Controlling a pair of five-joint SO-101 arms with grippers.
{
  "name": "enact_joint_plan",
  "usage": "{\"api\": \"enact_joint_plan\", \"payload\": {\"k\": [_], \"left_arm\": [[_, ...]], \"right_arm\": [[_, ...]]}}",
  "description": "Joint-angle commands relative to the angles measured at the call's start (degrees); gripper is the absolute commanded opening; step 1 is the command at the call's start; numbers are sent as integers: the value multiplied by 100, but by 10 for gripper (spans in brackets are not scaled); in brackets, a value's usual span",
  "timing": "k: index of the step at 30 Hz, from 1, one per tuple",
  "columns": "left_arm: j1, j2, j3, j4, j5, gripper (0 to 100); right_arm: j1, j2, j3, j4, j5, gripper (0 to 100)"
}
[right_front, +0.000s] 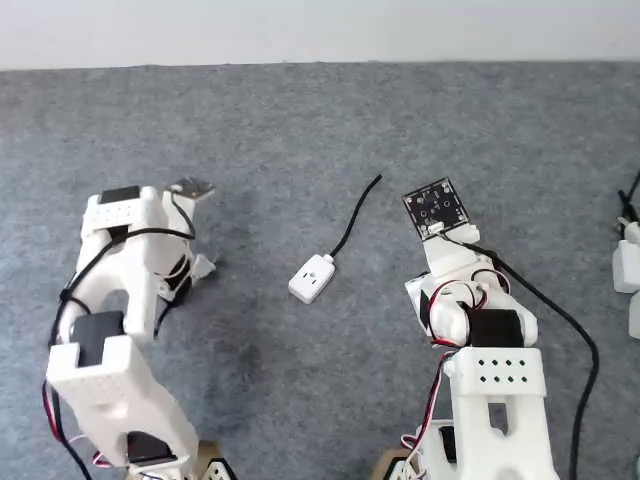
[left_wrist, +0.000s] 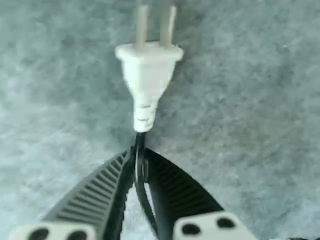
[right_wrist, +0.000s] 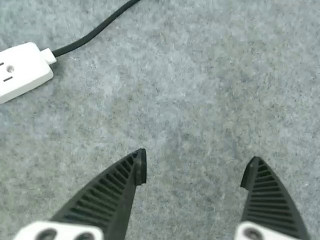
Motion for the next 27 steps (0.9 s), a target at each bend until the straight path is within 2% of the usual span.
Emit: {"api": "enact_joint_plan", "payload": {"k": [1, 10, 18, 24, 27], "left_arm": [[-97, -703, -286, 193, -18, 12], [-62, -1503, -259, 378, 9, 12], [-18, -879, 251, 70, 70, 17], [0, -316, 268, -53, 97, 160], [0, -325, 268, -35, 97, 152]], "right_arm": [[75, -40, -70, -75, -26, 314], [75, -40, -70, -84, -26, 314], [75, -40, -44, -75, -26, 314], [75, -40, 88, -84, -18, 314], [75, -40, 97, -84, -18, 314]]}}
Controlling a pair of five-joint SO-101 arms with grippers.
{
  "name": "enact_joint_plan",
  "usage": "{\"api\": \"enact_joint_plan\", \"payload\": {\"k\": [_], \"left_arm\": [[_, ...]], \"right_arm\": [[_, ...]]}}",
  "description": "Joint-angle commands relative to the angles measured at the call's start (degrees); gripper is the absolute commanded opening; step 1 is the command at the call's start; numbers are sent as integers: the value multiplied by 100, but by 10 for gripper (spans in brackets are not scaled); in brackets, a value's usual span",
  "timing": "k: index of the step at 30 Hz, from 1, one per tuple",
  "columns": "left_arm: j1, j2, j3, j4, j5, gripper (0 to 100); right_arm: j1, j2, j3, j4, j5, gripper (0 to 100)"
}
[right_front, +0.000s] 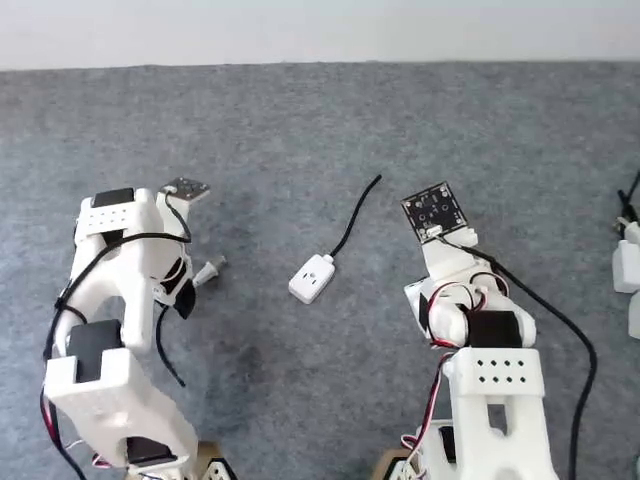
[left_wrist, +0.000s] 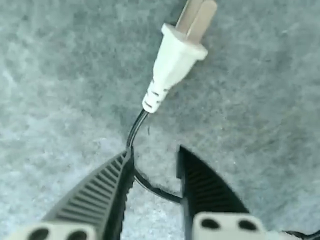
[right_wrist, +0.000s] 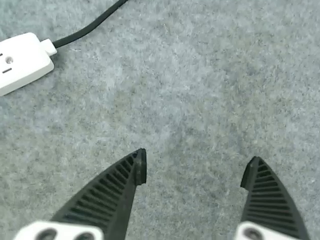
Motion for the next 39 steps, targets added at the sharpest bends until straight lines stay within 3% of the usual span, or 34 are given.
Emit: {"api": "enact_joint_plan", "payload": {"k": [1, 16, 26, 30, 39], "left_arm": [[62, -35, -31, -70, 70, 145], [-290, 510, -48, -651, 53, 128], [-536, 738, -523, -352, 35, 123], [-527, 976, -523, -369, 35, 15], [-510, 1020, -567, -334, 35, 12]], "right_arm": [[66, -40, -44, -101, -18, 314], [66, -40, -35, -92, -18, 314], [66, -40, -26, -84, -18, 314], [66, -40, -26, -84, -18, 314], [66, -40, -26, -92, -18, 314]]}}
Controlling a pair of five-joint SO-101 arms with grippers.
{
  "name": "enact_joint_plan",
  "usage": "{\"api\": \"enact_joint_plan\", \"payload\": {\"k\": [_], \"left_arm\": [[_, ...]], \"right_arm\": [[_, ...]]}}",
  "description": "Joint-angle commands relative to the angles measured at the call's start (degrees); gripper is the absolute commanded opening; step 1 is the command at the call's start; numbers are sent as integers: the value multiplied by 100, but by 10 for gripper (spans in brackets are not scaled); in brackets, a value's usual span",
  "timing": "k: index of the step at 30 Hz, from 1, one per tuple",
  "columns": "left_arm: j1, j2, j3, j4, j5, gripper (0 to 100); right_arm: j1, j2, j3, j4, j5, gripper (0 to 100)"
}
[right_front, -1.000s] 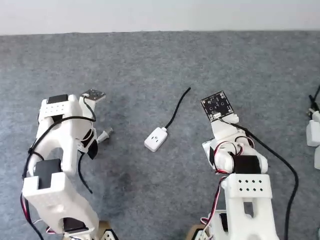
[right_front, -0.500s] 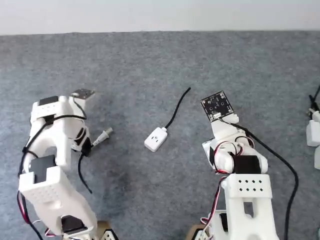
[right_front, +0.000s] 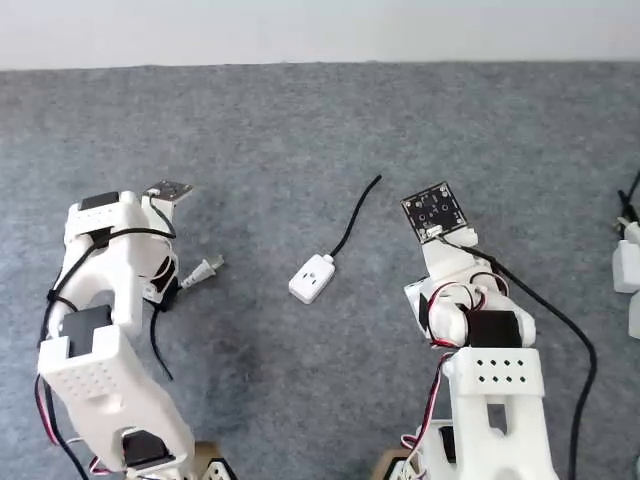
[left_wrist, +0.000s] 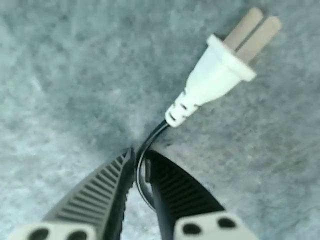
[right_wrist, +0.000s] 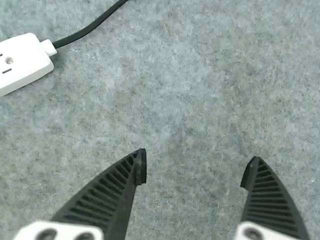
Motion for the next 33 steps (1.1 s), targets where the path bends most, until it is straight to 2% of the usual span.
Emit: {"api": "enact_joint_plan", "payload": {"k": [1, 10, 18, 25, 29, 33], "left_arm": [[-35, 62, -127, 35, 44, 12], [141, -1468, -145, 413, 70, 12], [844, -2541, -136, 862, 114, 12], [1380, -2716, -127, 923, 448, 12], [1292, -2708, 180, 695, 448, 12], [1029, -2708, 1112, -229, 413, 13]], "right_arm": [[75, -40, -26, -101, -18, 314], [75, -31, -26, -127, -18, 314], [66, -31, -26, -84, -26, 314], [66, -31, -18, -84, -26, 314], [66, -40, 149, -127, -18, 314], [66, -40, 237, -136, -18, 315]]}}
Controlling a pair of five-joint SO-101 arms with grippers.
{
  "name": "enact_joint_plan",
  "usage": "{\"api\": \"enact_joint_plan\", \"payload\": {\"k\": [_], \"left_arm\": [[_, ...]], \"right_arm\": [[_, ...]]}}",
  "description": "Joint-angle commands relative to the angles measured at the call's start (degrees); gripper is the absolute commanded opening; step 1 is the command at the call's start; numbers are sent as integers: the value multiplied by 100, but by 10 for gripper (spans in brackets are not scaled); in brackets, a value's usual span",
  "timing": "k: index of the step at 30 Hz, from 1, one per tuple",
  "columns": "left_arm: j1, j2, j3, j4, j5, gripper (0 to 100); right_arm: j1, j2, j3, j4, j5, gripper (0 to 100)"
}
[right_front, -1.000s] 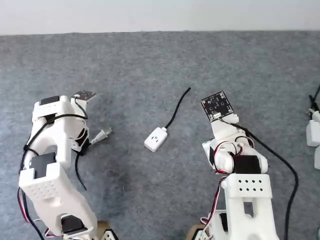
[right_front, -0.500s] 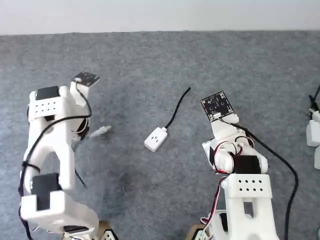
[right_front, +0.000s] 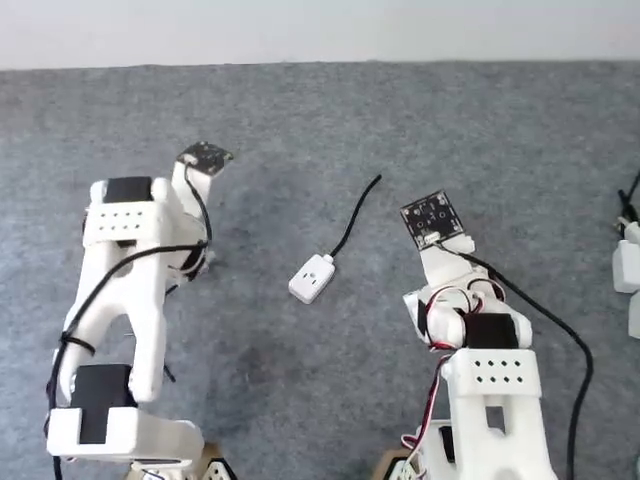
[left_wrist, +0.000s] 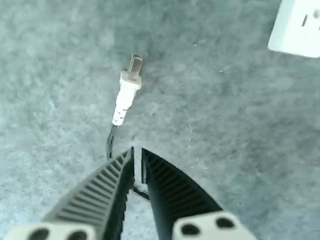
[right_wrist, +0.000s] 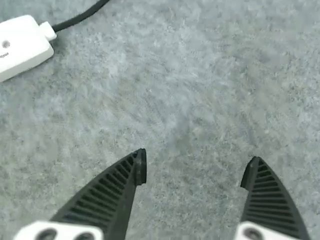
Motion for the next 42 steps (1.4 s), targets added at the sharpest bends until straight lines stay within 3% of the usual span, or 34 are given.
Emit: {"api": "enact_joint_plan", "payload": {"k": [1, 9, 20, 29, 42], "left_arm": [[-325, -229, 620, -870, 26, 17], [-633, -229, 963, -1231, 18, 213], [-607, 343, 567, -1829, 70, 213], [-571, 2215, -927, -1196, 510, 213], [9, 2374, -1086, -1354, 756, 213]], "right_arm": [[57, -40, -70, -119, -18, 315], [57, -40, -88, -119, -18, 315], [22, -40, -70, -119, -35, 315], [31, -40, -62, -119, -26, 315], [31, -40, 343, -690, -26, 315]]}}
